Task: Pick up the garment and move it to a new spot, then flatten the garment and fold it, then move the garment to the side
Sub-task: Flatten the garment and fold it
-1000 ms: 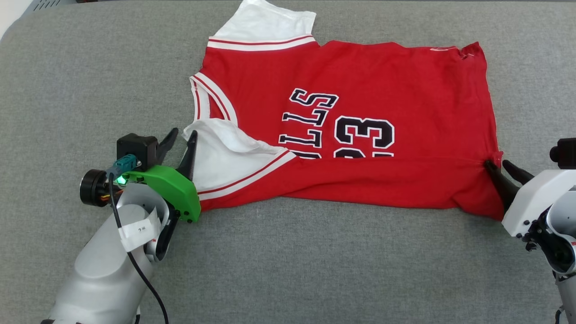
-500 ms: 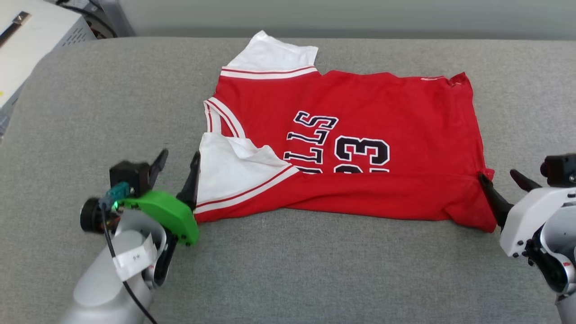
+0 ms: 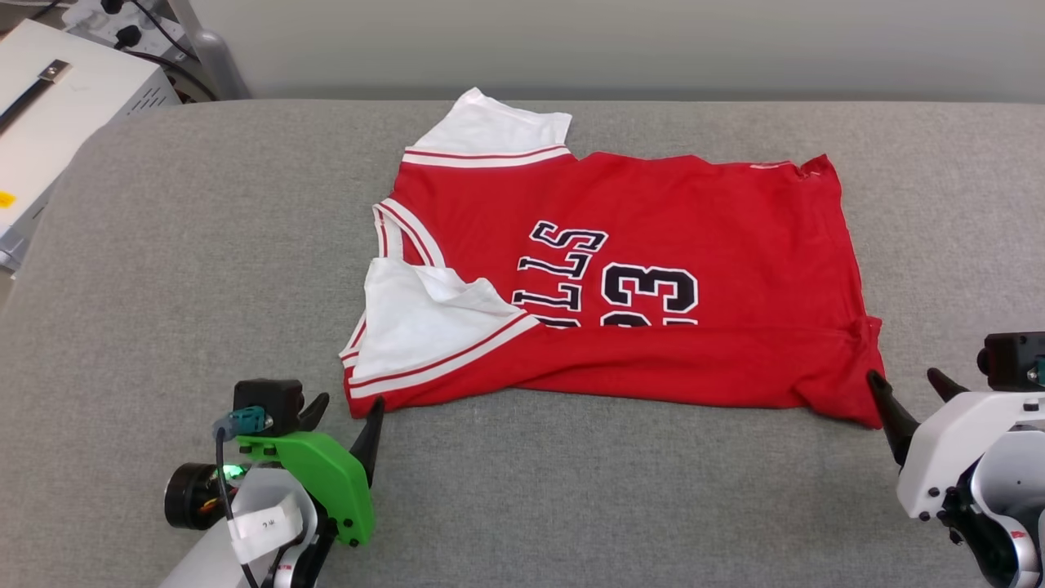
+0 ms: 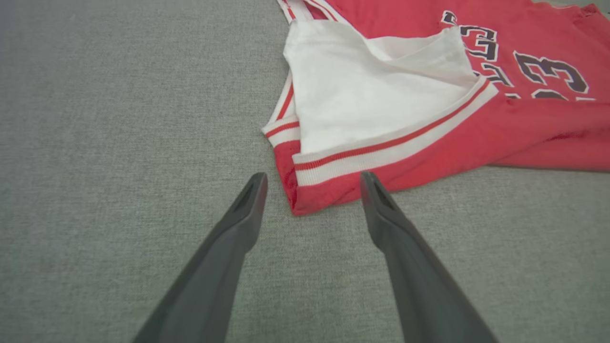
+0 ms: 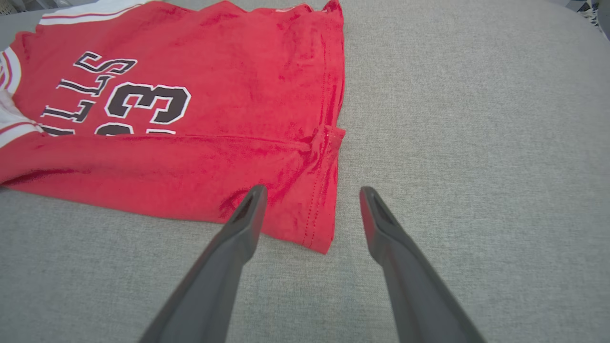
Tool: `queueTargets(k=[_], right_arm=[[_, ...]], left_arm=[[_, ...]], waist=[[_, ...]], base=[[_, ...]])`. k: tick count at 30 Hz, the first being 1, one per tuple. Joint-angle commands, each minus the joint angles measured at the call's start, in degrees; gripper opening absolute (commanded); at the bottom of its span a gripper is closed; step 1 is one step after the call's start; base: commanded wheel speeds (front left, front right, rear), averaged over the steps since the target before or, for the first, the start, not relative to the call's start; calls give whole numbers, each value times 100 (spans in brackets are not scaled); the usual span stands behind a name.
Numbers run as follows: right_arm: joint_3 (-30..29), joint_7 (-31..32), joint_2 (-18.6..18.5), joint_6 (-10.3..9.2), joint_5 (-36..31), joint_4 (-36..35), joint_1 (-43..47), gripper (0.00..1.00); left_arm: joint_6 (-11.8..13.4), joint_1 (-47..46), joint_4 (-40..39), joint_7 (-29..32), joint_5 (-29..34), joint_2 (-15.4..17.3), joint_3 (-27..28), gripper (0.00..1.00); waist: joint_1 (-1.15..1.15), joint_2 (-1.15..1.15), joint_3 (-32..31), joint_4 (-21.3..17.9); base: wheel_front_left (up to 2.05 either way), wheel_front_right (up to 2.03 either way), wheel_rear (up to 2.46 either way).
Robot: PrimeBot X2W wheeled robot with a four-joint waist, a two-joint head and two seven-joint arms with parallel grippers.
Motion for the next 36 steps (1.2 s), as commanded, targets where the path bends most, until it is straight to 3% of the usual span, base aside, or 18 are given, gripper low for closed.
queueTargets(k=[1,6,15,19,20,21,22,29,36], right_arm=[[-19,46,83,-5,-51,-116,81,100],[-28,100,278,-5,-138,-327,97,100],[-20,90,366,-5,-187,-413,14,100],[-6,69,378,-5,-201,-405,-2,100],[-2,67,380,-5,-206,-400,-7,100],[1,66,380,-5,-212,-396,-13,100],[11,64,375,-5,-223,-389,-18,100],[49,99,304,-5,-231,-323,-32,100],[-159,232,265,-5,-341,-20,-102,100]], left_arm=[[88,67,-70,106,-7,98,-20,100],[285,18,-197,226,-21,183,74,100],[387,-198,-13,268,-38,265,186,100],[396,-214,242,705,-48,295,15,100],[386,-209,289,880,-76,290,-45,96],[388,-214,313,976,-89,288,-76,44],[395,-227,332,1052,-95,288,-100,0],[177,-216,272,958,-178,229,-156,0],[169,-182,-438,564,-173,233,-45,0]], waist=[[0,66,89,-56],[0,66,330,-194],[0,66,645,-382],[0,66,696,-415],[0,66,704,-416],[0,66,707,-415],[0,66,704,-412],[0,66,556,-297],[0,66,351,-13]], base=[[0,0,0],[0,0,0],[0,0,0],[0,0,0],[0,0,0],[0,0,0],[0,0,0],[0,0,0],[0,0,0]])
